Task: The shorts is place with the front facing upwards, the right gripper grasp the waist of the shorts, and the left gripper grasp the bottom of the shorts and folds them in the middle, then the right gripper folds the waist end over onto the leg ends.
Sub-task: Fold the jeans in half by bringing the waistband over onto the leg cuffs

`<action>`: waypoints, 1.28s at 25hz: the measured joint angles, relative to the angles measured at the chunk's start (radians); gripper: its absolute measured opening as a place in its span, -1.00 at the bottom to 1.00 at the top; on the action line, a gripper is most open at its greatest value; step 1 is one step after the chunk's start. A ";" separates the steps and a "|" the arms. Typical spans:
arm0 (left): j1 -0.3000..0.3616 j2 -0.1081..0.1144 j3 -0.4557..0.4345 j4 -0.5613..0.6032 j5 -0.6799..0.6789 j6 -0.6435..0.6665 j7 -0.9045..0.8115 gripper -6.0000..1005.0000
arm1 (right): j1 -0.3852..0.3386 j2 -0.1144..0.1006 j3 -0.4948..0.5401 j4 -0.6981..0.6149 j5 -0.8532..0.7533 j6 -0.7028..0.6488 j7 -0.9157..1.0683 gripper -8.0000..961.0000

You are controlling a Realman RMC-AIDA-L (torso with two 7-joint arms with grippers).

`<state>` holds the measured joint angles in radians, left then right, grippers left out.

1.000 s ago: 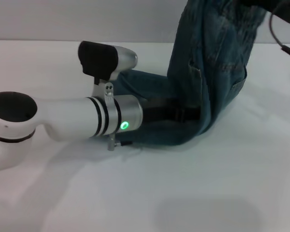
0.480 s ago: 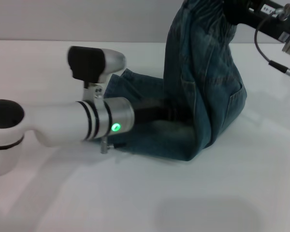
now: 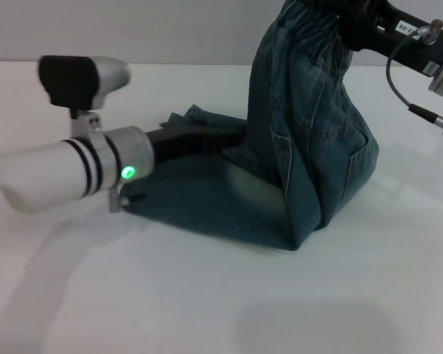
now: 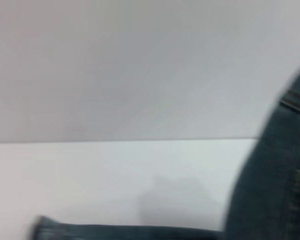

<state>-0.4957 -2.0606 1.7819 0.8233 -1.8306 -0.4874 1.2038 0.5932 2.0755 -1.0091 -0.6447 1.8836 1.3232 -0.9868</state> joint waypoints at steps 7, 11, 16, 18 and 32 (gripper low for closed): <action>0.056 0.000 -0.165 0.006 0.119 0.081 0.003 0.61 | 0.009 -0.001 -0.028 0.030 -0.010 -0.013 -0.001 -0.90; 0.090 0.001 -0.259 0.020 0.126 0.102 0.007 0.60 | 0.033 -0.003 -0.065 0.063 -0.029 -0.054 -0.001 -0.89; 0.113 0.000 -0.283 0.033 0.126 0.111 0.016 0.60 | 0.086 -0.006 -0.109 0.109 -0.069 -0.125 -0.001 -0.88; 0.113 -0.002 -0.278 0.032 0.127 0.113 0.017 0.60 | 0.114 -0.006 -0.117 0.130 -0.090 -0.151 -0.001 -0.87; 0.086 -0.004 -0.276 0.024 0.128 0.134 0.018 0.59 | 0.339 -0.006 -0.195 0.249 -0.256 -0.309 0.030 -0.84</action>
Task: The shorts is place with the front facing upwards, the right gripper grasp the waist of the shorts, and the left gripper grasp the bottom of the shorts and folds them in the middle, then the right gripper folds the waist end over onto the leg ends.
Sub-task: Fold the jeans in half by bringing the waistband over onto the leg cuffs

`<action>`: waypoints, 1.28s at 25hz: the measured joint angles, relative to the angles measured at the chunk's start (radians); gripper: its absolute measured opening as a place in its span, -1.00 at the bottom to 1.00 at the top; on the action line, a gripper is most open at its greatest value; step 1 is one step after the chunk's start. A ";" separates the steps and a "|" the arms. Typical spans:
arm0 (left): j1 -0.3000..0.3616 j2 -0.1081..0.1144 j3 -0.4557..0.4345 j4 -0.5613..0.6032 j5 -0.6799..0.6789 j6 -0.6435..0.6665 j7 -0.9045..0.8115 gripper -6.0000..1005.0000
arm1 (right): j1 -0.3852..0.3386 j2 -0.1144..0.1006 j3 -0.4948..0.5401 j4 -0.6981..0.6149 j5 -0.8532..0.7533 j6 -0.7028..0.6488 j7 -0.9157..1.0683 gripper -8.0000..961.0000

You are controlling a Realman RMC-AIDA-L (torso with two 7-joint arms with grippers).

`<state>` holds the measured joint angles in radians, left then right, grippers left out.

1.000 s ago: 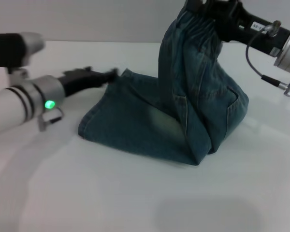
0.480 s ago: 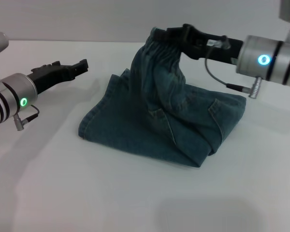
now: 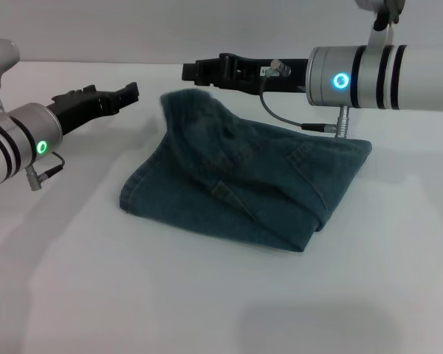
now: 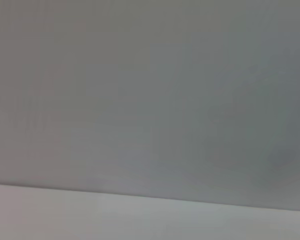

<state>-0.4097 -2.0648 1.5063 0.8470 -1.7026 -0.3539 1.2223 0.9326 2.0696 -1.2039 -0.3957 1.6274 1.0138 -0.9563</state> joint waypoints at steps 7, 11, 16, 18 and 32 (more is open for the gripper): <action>-0.003 0.002 -0.008 0.004 0.000 0.015 0.016 0.59 | -0.115 0.004 -0.003 -0.159 -0.099 -0.067 -0.044 -0.31; 0.001 0.002 -0.009 0.017 -0.002 0.032 0.052 0.59 | -0.255 0.017 -0.026 -0.300 -0.096 -0.232 -0.172 0.02; 0.009 0.001 -0.009 0.038 -0.005 0.035 0.064 0.58 | -0.422 0.020 -0.305 -0.465 -0.033 -0.901 -0.354 0.42; 0.011 0.001 -0.005 0.046 -0.003 0.035 0.070 0.58 | -0.435 0.020 -0.384 -0.484 -0.033 -1.039 -0.364 0.42; 0.001 -0.005 0.000 0.055 -0.018 0.040 0.102 0.58 | -0.383 0.021 -1.337 -0.176 -0.312 -2.170 0.378 0.38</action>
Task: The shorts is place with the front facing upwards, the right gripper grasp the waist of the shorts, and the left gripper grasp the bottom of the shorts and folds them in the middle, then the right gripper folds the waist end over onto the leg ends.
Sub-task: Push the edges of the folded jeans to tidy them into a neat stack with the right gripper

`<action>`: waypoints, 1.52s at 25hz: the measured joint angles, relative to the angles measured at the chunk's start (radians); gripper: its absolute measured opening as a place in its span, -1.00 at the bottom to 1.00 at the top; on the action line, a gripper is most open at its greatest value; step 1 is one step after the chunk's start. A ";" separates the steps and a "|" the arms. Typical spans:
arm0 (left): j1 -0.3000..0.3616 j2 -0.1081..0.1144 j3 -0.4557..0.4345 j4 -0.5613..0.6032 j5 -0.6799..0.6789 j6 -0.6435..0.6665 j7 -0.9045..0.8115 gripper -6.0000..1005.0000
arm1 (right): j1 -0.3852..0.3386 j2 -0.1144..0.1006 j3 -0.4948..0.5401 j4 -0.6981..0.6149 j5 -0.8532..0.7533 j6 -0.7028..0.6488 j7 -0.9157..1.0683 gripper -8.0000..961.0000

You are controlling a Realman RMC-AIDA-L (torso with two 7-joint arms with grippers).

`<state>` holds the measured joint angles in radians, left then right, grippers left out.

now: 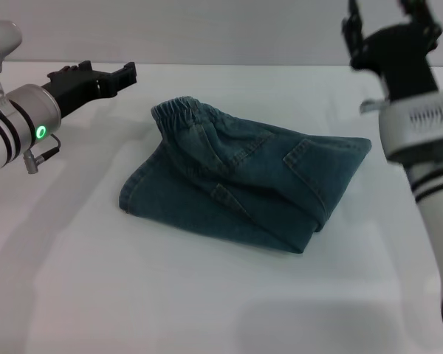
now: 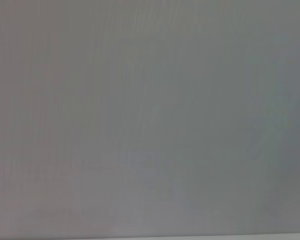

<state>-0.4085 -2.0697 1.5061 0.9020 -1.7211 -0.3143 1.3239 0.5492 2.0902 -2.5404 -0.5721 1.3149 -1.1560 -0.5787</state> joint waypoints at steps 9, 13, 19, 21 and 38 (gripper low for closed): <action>0.008 0.000 0.016 0.038 -0.019 -0.007 0.000 0.57 | -0.106 0.001 -0.120 0.016 -0.108 0.050 0.344 -0.12; 0.009 0.000 0.025 0.045 -0.021 -0.007 0.001 0.57 | -0.102 0.001 -0.164 0.021 -0.130 0.083 0.397 -0.50; 0.010 -0.001 0.035 0.047 -0.022 -0.010 0.002 0.57 | -0.089 0.001 -0.213 -0.025 -0.251 0.168 0.404 -0.92; 0.012 -0.001 0.043 0.047 -0.030 -0.011 0.002 0.56 | -0.088 0.001 -0.215 -0.040 -0.292 0.189 0.404 -0.99; 0.028 0.000 0.052 0.058 -0.051 -0.006 0.003 0.56 | -0.149 0.000 -0.321 -0.082 -0.357 0.284 0.473 -0.98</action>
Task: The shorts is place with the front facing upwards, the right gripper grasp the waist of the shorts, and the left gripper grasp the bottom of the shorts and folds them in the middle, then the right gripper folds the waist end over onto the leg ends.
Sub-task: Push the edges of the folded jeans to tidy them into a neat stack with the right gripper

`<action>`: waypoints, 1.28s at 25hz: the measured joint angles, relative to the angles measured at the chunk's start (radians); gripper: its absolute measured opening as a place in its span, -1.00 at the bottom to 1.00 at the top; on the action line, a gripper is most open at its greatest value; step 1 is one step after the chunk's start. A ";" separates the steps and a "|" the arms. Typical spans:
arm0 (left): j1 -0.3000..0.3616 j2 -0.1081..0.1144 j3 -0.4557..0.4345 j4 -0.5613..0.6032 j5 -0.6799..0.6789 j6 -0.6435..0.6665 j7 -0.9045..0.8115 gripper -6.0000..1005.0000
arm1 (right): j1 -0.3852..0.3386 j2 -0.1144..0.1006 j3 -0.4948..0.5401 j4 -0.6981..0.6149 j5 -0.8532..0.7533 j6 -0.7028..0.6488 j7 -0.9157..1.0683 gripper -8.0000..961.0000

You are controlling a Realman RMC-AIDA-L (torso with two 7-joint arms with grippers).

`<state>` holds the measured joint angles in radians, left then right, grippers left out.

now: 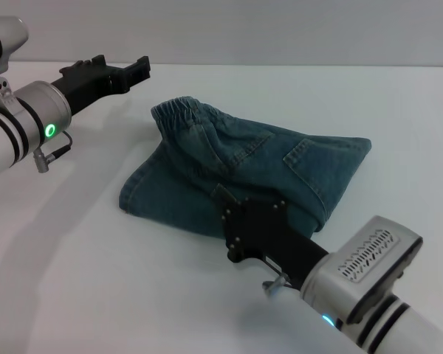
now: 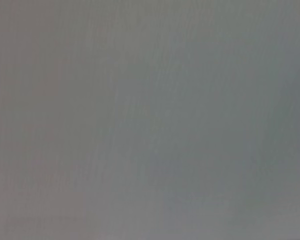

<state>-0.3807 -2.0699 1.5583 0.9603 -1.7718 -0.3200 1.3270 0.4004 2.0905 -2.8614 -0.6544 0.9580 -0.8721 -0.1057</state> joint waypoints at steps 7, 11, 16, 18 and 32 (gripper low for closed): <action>0.003 0.000 0.000 0.000 0.000 -0.001 0.000 0.55 | -0.027 -0.001 0.001 0.024 0.011 0.016 0.029 -0.98; 0.013 0.001 -0.003 0.003 0.000 -0.004 0.000 0.55 | -0.046 -0.003 0.016 0.047 0.020 0.016 0.050 -0.98; 0.022 0.006 -0.007 0.010 0.000 -0.008 0.000 0.55 | -0.047 -0.003 0.032 0.069 0.060 0.018 0.050 -0.98; 0.025 0.007 -0.008 0.013 0.000 -0.009 0.000 0.55 | -0.047 -0.004 0.046 0.081 0.068 0.018 0.050 -0.98; 0.018 0.010 -0.014 0.014 0.006 -0.011 0.048 0.54 | -0.058 -0.011 0.152 0.140 0.062 0.019 0.050 -0.98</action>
<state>-0.3630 -2.0601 1.5444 0.9740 -1.7654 -0.3314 1.3753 0.3429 2.0799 -2.7090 -0.5140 1.0204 -0.8532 -0.0553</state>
